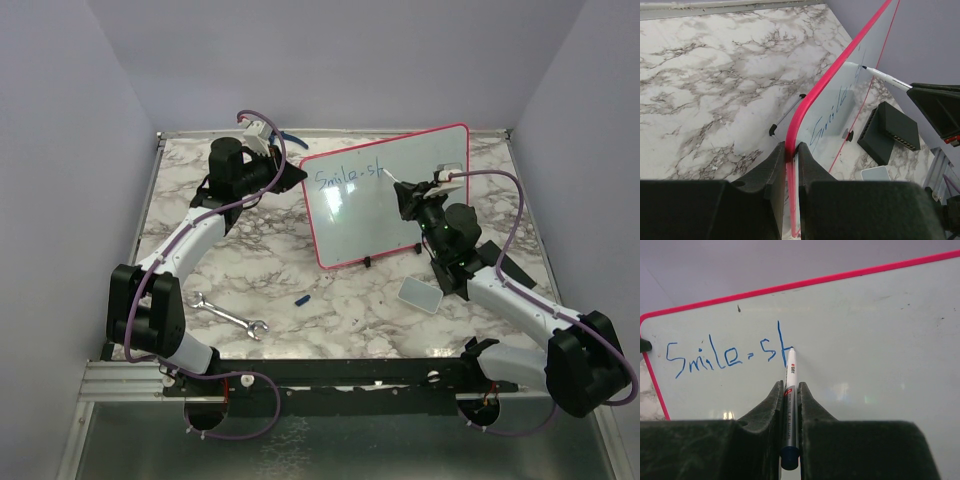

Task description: Write a sentence on the whiteboard

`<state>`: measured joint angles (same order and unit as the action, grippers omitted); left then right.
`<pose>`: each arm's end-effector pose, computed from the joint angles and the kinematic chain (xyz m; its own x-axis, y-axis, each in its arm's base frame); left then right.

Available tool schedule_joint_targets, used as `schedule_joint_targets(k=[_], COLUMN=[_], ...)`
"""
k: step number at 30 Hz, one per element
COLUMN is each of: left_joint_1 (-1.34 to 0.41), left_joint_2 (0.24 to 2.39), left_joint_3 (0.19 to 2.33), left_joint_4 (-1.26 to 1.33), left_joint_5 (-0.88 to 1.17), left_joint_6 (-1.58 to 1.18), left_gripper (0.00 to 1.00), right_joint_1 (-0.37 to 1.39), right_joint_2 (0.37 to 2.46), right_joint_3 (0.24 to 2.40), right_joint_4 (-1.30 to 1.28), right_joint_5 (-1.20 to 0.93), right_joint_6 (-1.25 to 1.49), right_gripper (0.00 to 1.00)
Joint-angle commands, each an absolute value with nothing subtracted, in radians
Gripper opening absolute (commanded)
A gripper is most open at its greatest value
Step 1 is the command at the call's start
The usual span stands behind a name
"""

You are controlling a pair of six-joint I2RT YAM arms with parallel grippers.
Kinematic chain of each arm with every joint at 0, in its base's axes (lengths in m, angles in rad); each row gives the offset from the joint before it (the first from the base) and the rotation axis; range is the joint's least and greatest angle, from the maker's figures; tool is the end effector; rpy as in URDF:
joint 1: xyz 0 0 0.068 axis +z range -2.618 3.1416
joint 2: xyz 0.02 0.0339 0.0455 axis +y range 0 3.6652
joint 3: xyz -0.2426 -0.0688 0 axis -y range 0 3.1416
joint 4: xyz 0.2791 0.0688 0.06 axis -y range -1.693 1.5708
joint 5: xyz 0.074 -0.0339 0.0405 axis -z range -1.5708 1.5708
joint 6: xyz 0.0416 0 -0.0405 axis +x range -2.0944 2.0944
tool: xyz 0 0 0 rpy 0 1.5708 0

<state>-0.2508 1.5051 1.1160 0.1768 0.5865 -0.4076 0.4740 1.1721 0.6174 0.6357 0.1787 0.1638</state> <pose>0.3733 -0.1194 0.2823 -0.4771 -0.2186 -0.8512 0.5900 0.6382 -0.4946 0.2785 0.1346 0.2504 0.0235 0.1924 -0.9810 -0.2994 0.9376 0.1767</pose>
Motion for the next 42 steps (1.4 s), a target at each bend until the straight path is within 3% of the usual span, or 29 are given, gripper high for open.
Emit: schedule_joint_targets(k=[1,42], left_joint_1=[-0.244,-0.243], left_joint_2=[1.472,1.471], left_joint_3=[1.121,1.115], left_joint_4=[0.192,0.194], left_joint_5=[0.591,0.584], left_joint_6=[-0.404,-0.401], left_gripper=[0.03,0.03], right_joint_1=[0.473,0.473], right_joint_2=[1.169,1.097], right_joint_3=[0.607,0.563], right_joint_4=[0.616,0.562], right_joint_5=[0.197,0.185], right_joint_6=[0.153,0.177], right_gripper=[0.01,0.01])
